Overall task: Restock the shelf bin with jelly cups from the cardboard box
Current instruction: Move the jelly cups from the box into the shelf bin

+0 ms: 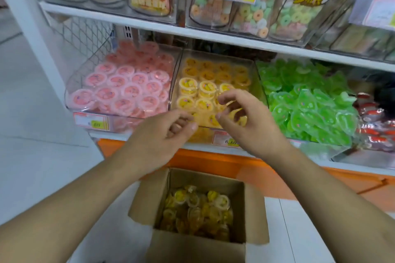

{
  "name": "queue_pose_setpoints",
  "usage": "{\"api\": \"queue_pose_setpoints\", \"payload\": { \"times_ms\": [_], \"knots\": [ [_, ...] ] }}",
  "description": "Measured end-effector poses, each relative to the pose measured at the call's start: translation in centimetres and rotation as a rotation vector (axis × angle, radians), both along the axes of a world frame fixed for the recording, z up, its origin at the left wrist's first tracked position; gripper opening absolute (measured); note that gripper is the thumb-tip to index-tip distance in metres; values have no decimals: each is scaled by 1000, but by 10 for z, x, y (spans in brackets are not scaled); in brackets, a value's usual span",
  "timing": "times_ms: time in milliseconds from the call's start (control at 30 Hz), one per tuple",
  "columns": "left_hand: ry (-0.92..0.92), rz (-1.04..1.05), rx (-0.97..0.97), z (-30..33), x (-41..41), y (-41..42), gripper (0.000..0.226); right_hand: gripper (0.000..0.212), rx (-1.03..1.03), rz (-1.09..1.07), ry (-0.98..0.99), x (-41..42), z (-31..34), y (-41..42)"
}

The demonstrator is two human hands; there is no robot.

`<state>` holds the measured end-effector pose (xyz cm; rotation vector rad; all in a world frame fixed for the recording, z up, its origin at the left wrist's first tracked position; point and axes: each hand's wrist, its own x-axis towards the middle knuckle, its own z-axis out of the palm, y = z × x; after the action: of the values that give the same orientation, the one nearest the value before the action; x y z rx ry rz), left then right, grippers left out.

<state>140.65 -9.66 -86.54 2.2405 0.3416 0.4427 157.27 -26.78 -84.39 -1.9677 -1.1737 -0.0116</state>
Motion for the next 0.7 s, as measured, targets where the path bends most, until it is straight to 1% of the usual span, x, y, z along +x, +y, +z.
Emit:
{"api": "queue_pose_setpoints", "payload": {
  "times_ms": [67, 167, 200, 267, 300, 400, 433, 500, 633, 700],
  "knots": [
    [108, -66, -18, -30, -15, -8, 24, 22, -66, 122, 71, -22, -12, -9],
    [284, -64, -20, -85, -40, -11, 25, 21, -310, 185, 105, -42, -58, -19],
    [333, -34, -40, -102, -48, -10, 28, 25, -423, 198, 119, -46, -75, -21],
    [428, 17, -78, -136, -62, -8, 43, 36, -643, 215, 173, -50, -109, -26],
    [477, 28, -83, -155, -67, -6, 50, 43, -718, 215, 221, -52, -124, -29],
    [587, 35, -187, -199, -71, -4, 61, 53, -808, 174, 378, -50, -177, -37],
    [601, 44, -240, -210, -70, -5, 63, 55, -824, 146, 425, -48, -196, -38],
    [566, 55, -309, -228, -64, -6, 64, 58, -848, 91, 493, -45, -231, -38],
    [454, 33, -353, -261, -58, -6, 58, 65, -964, 98, 533, -37, -284, -30],
    [415, 30, -381, -270, -58, -9, 55, 71, -1055, 112, 499, -36, -306, -27]
  ]
}}
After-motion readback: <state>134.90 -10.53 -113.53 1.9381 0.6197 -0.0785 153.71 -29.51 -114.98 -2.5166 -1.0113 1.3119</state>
